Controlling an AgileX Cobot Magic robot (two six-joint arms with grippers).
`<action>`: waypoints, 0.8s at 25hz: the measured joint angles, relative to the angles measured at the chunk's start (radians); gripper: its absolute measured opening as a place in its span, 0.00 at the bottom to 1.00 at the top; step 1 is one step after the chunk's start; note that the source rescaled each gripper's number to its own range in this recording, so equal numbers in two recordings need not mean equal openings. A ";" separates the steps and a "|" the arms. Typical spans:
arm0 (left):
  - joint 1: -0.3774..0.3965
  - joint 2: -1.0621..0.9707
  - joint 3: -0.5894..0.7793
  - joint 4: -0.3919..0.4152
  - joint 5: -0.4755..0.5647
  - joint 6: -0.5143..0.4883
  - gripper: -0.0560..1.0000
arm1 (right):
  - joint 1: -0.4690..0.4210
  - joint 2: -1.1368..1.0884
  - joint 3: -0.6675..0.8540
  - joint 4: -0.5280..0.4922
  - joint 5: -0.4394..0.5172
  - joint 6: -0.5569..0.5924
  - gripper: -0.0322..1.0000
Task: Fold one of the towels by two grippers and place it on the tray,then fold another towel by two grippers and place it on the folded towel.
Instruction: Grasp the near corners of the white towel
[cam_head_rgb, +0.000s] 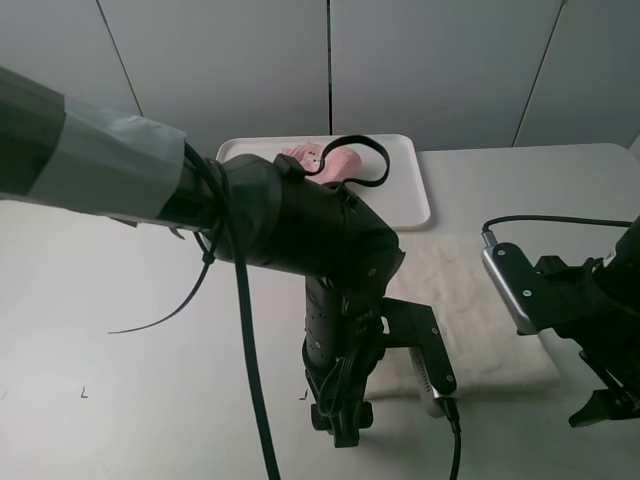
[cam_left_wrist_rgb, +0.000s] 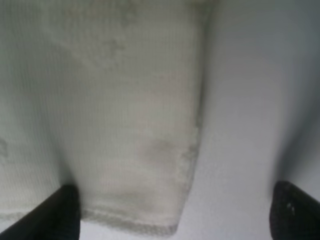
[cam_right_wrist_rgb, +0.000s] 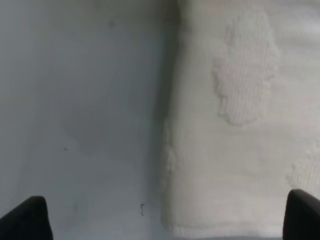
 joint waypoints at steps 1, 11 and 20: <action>0.000 0.000 0.000 0.000 0.000 0.000 0.98 | 0.000 0.013 0.000 -0.014 -0.005 0.000 1.00; 0.000 0.000 0.000 0.000 0.000 0.000 0.98 | 0.000 0.120 0.000 -0.036 -0.035 0.000 1.00; 0.000 0.000 0.000 0.000 0.000 0.000 0.98 | 0.000 0.144 0.068 -0.048 -0.228 0.000 0.53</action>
